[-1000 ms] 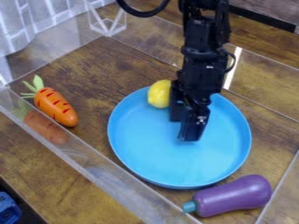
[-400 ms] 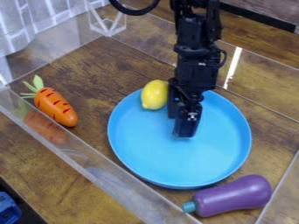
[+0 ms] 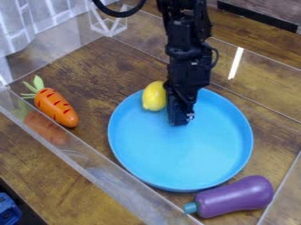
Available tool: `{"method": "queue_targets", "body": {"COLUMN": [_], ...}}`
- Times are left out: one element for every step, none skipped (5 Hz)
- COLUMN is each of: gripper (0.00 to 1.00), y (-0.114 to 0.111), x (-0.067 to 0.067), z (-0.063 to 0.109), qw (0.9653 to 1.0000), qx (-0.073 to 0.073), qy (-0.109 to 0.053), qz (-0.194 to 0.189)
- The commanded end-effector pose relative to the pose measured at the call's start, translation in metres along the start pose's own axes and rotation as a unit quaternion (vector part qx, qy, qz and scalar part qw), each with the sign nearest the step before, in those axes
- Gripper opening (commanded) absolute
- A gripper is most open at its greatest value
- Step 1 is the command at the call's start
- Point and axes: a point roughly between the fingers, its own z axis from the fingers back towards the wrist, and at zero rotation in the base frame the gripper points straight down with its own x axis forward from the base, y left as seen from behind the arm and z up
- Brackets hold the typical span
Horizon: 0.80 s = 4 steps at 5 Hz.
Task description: Put the lemon on the blue tray
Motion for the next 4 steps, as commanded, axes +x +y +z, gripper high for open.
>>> {"method": "queue_targets", "body": {"gripper": [0.00, 0.00, 1.00, 1.00], "y": [-0.037, -0.046, -0.053, -0.054], "x": [-0.005, -0.010, -0.012, -0.005], "z": [-0.017, -0.013, -0.013, -0.014], "qw": [0.9993, 0.9991, 0.9989, 0.9986], "qx": [-0.027, -0.034, -0.041, -0.048], "qy": [0.018, 0.014, 0.011, 0.008], "qz": [0.016, 0.019, 0.018, 0.020]}}
